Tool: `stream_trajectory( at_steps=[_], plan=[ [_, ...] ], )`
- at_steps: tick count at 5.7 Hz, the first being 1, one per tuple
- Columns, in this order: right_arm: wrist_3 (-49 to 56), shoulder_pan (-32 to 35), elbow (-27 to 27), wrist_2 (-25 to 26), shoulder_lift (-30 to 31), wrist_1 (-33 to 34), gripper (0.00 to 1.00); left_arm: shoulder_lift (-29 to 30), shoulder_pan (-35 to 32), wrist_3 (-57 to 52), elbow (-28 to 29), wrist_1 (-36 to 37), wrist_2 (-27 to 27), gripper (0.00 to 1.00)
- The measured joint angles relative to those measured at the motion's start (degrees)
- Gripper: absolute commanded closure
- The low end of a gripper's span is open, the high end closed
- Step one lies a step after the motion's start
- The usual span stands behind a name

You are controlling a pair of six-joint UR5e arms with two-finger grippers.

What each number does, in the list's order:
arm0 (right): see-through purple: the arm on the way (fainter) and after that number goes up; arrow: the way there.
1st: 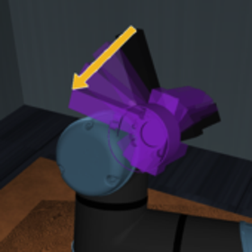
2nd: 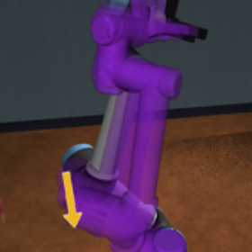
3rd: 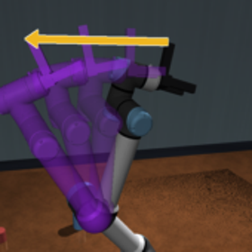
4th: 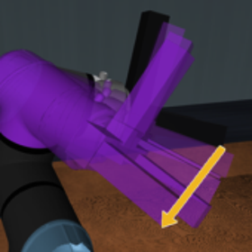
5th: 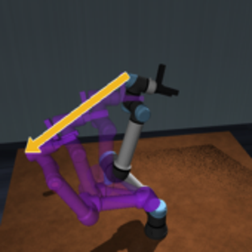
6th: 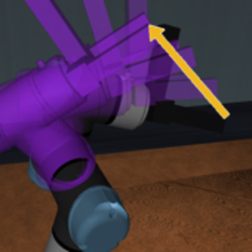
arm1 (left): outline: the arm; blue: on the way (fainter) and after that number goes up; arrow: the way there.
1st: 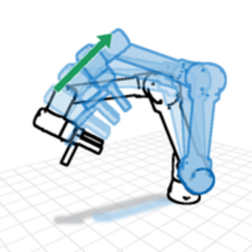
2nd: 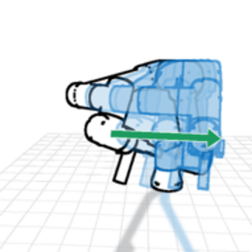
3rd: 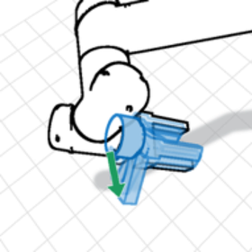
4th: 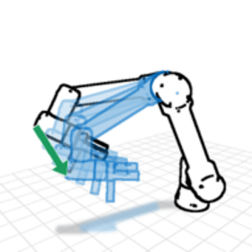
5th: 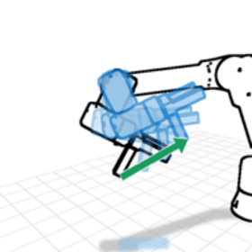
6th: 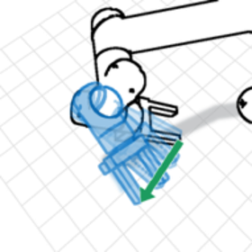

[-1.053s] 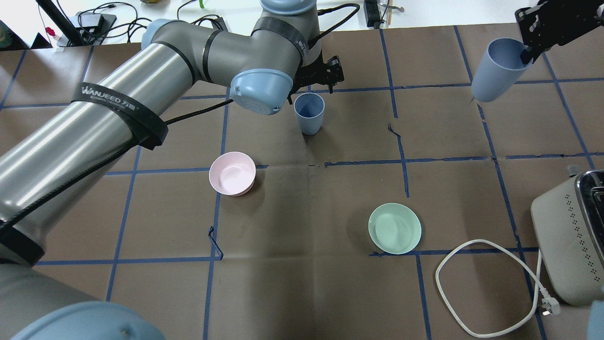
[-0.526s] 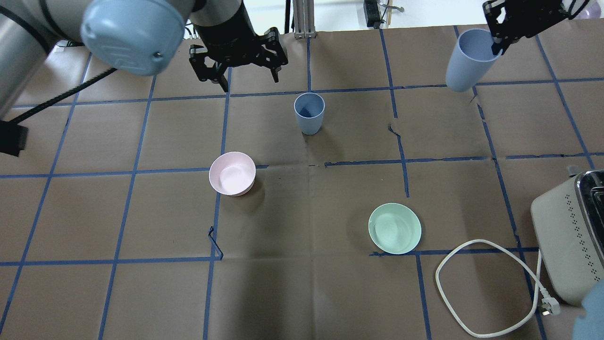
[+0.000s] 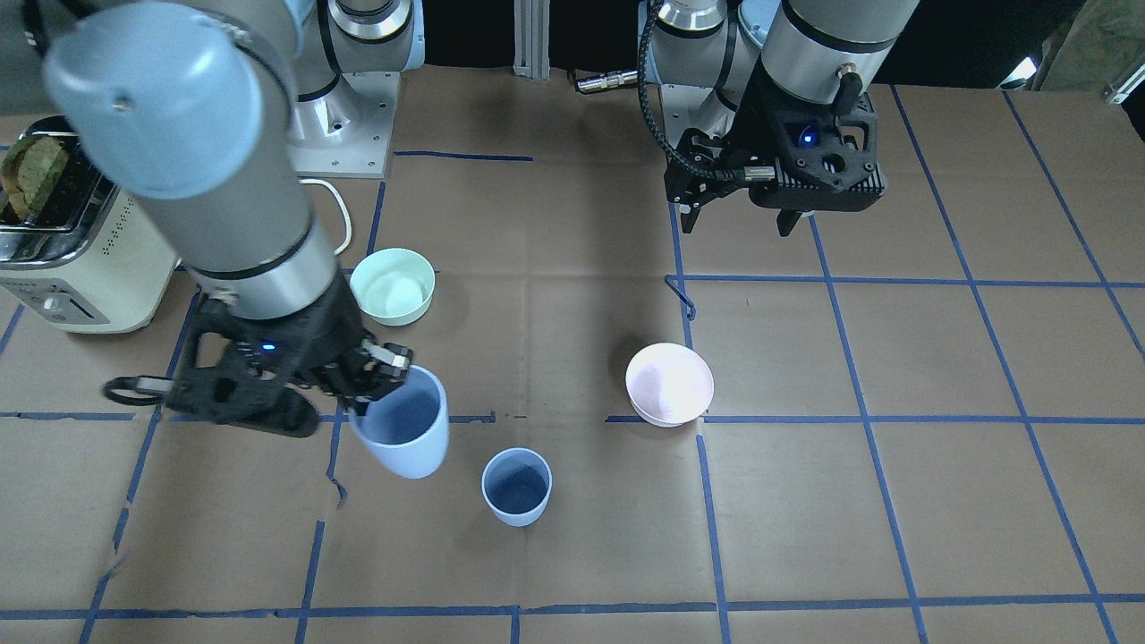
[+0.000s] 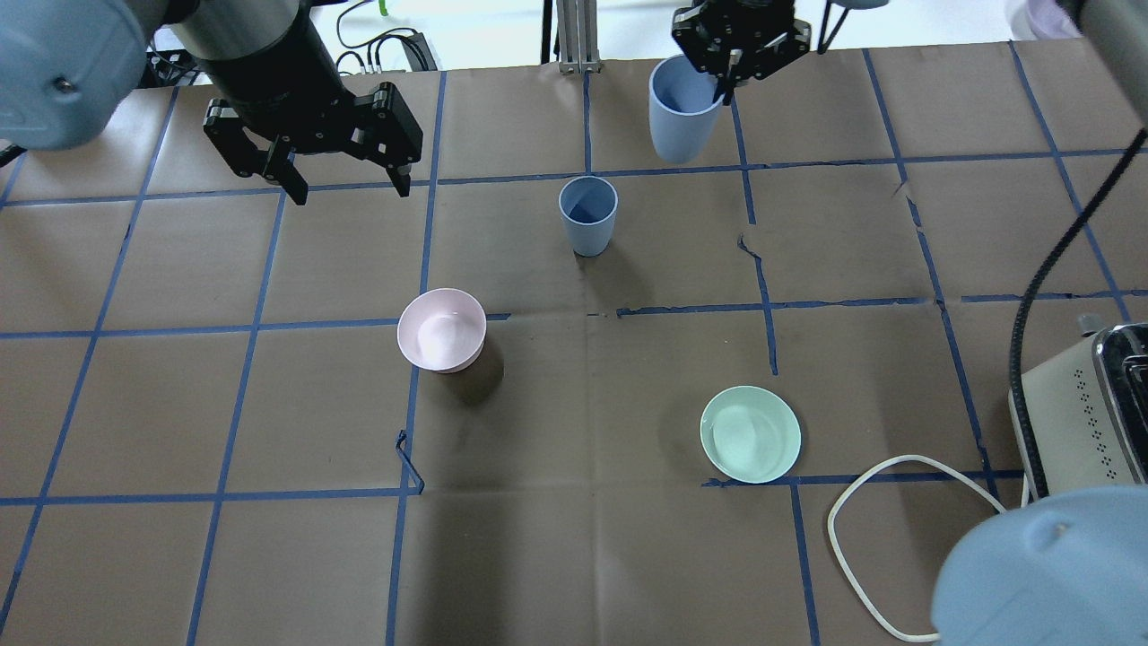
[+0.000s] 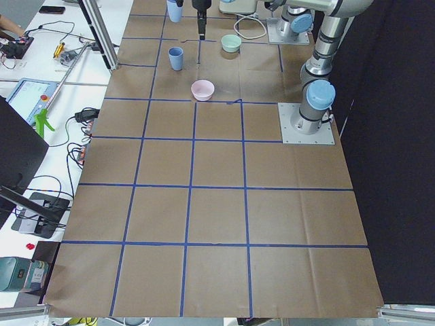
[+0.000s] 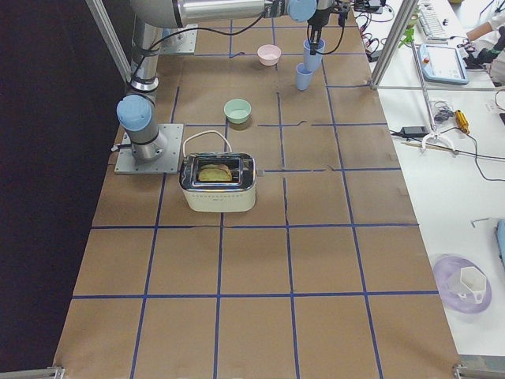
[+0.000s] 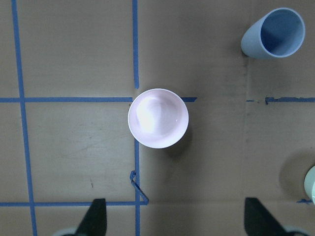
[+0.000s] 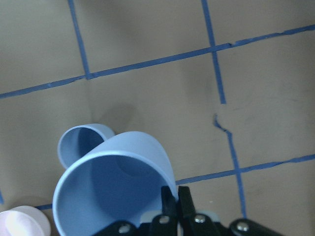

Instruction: Stack blue cups with both arms

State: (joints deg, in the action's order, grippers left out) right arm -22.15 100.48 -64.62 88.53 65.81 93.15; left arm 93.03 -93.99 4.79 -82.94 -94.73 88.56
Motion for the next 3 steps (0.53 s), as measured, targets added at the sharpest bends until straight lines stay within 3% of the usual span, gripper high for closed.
stream_trajectory(
  at_steps=[3],
  plan=[
    [-5.16, 5.94, 1.20, 0.50, -5.18, 2.23, 0.93, -2.36, 1.81, -0.34, -2.24, 0.34, 0.41, 0.02]
  ],
)
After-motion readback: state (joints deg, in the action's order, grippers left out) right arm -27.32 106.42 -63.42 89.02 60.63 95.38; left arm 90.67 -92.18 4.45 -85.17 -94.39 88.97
